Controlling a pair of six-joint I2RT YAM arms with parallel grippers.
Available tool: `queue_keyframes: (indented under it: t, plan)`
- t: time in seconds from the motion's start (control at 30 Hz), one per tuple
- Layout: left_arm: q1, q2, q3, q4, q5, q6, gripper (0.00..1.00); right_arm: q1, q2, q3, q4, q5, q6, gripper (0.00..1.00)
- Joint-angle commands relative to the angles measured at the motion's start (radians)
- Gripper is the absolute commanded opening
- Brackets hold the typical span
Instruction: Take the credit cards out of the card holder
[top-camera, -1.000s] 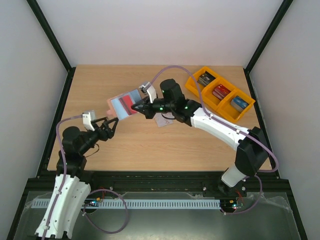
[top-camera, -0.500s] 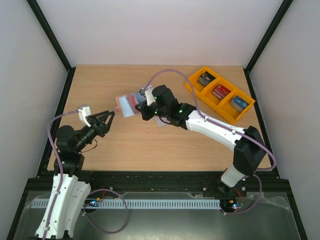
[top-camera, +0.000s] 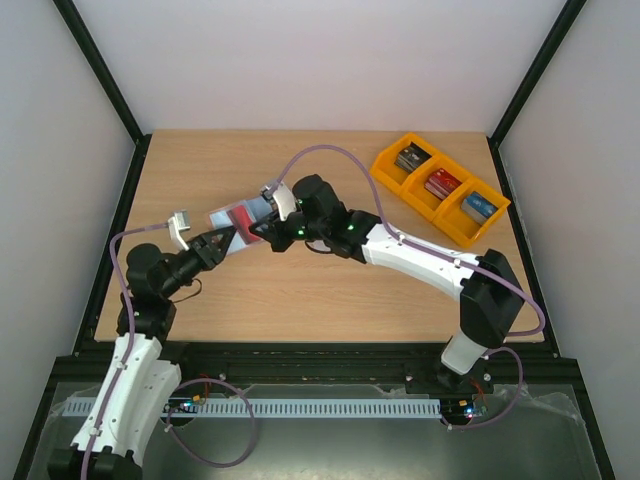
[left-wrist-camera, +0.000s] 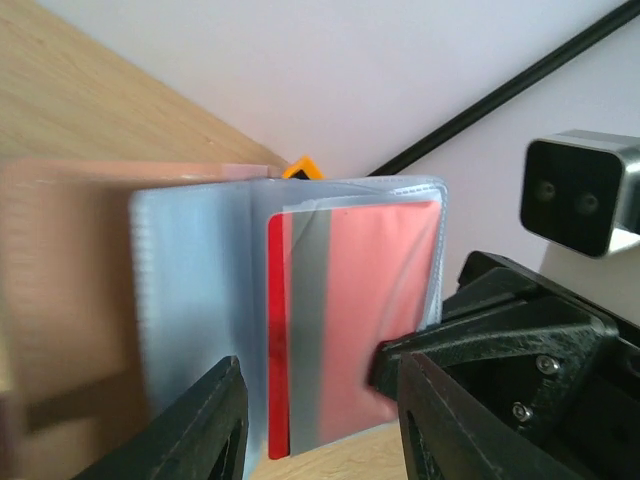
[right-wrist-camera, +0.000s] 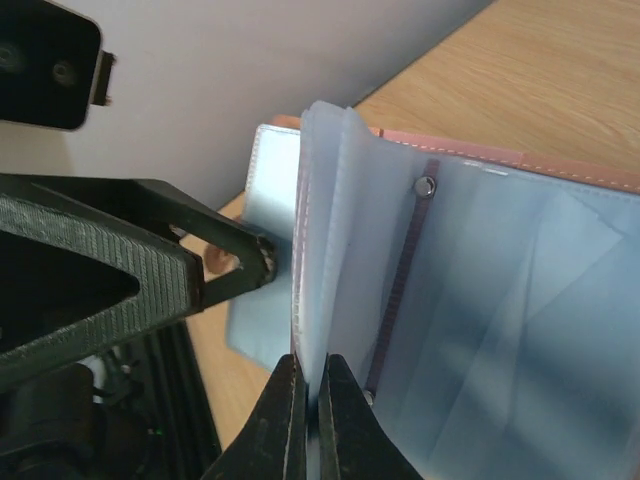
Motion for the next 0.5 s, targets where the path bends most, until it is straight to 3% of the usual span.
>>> queue_keyframes:
  t: [0.0,0.23,0.33,0.47]
  plan:
    - [0.002,-0.024,0.001,0.057,0.050,-0.018,0.44,-0.007,-0.044,0.016,0.118,-0.140,0.043,0.02]
    - [0.004,-0.037,-0.033,0.067,0.051,-0.061,0.46,-0.025,-0.083,-0.034,0.260,-0.274,0.095,0.02]
    - [0.006,-0.036,-0.058,0.153,0.086,-0.122,0.50,-0.030,-0.093,-0.048,0.303,-0.331,0.109,0.02]
    - [0.000,-0.036,-0.052,0.308,0.176,-0.138,0.48,-0.030,-0.087,-0.064,0.342,-0.367,0.133,0.02]
